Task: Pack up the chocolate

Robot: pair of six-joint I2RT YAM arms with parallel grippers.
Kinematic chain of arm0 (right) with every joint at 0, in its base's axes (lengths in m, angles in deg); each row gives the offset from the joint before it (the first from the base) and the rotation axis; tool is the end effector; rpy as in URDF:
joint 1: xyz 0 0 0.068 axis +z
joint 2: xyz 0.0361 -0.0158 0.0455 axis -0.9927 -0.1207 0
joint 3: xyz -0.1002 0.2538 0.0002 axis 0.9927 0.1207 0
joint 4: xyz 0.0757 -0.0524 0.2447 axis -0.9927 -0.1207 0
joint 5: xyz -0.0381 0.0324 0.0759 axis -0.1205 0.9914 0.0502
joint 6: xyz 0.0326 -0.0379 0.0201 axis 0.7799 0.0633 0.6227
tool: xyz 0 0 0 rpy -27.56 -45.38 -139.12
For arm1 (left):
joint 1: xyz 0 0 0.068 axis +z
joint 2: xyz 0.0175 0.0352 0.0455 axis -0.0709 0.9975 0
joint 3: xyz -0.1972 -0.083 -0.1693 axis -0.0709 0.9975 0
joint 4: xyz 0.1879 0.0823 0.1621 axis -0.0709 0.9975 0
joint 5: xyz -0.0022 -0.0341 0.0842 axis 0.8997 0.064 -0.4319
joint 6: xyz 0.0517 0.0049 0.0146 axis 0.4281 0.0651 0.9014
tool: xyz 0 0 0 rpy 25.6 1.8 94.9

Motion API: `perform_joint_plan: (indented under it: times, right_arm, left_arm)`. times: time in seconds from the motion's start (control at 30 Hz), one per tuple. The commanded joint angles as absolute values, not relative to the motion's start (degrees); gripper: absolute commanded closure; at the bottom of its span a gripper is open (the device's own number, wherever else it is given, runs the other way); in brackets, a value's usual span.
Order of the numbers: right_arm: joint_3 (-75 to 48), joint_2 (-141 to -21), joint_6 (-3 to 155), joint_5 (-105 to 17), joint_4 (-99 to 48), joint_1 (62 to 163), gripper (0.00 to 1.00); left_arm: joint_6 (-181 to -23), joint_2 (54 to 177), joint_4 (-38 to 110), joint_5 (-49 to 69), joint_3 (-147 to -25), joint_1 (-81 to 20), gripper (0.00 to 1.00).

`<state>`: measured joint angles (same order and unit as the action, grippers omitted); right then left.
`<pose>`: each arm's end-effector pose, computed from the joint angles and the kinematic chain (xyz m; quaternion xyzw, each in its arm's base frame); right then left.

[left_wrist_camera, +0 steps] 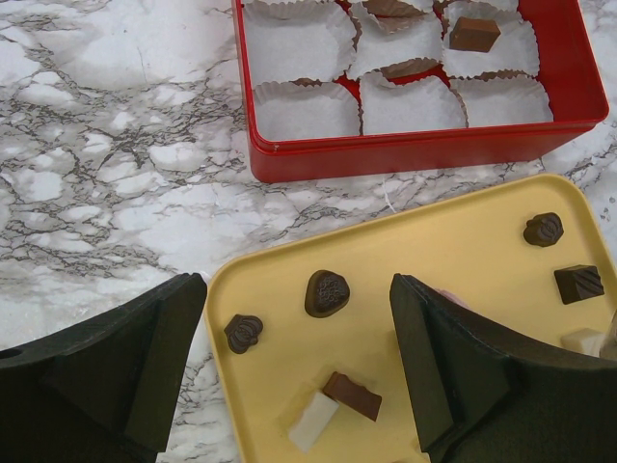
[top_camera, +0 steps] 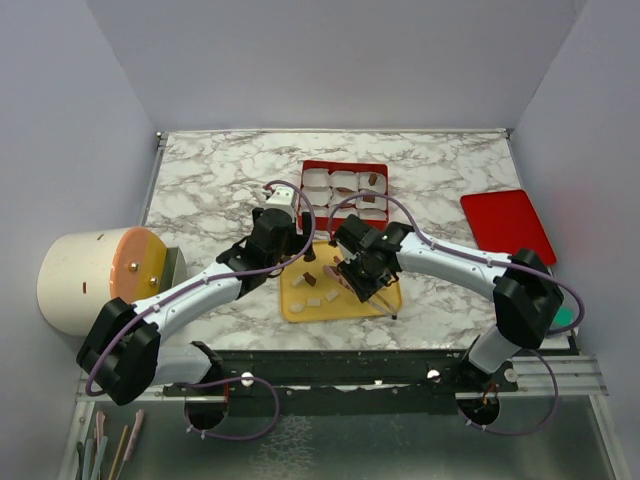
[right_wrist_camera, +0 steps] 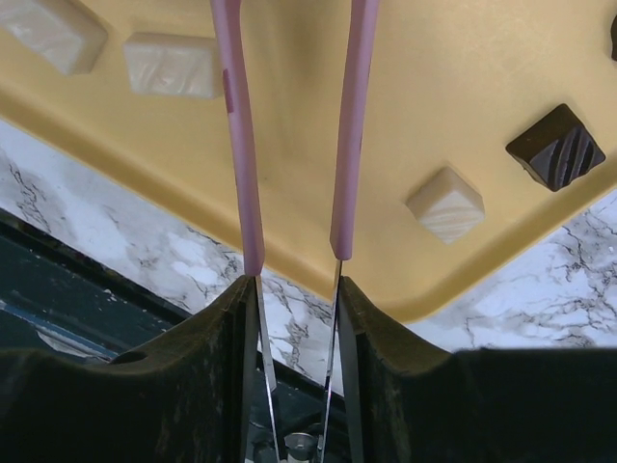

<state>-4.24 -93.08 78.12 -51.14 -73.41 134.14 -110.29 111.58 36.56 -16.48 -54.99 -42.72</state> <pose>0.1937 0.2401 0.2151 -0.3565 0.9253 0.0670 0.1108 0.2204 -0.1619 0.2403 0.0547 0.8515 -0.1274 0.5057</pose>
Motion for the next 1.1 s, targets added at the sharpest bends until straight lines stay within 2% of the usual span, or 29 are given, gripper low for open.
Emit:
perform_joint_plan:
  times: [0.0, 0.17, 0.43, 1.07]
  right_arm:
    - [-6.8, -93.8, 77.7, -52.9, -74.6, 134.9, 0.62]
    - [-7.9, -94.2, 77.9, -55.1, -76.4, 135.4, 0.72]
    - [-9.0, -93.8, 79.2, -56.8, -78.1, 136.0, 0.98]
    - [-14.1, -92.2, 83.8, -60.8, -79.6, 136.1, 1.0]
  left_arm:
    - [-110.2, 110.5, 35.6, -16.4, -54.6, -43.0, 0.13]
    - [-110.4, 110.5, 35.5, -16.2, -54.6, -42.9, 0.13]
    - [-110.5, 110.2, 35.6, -16.8, -54.7, -42.9, 0.13]
    - [-111.2, 107.6, 36.8, -20.7, -54.6, -42.9, 0.13]
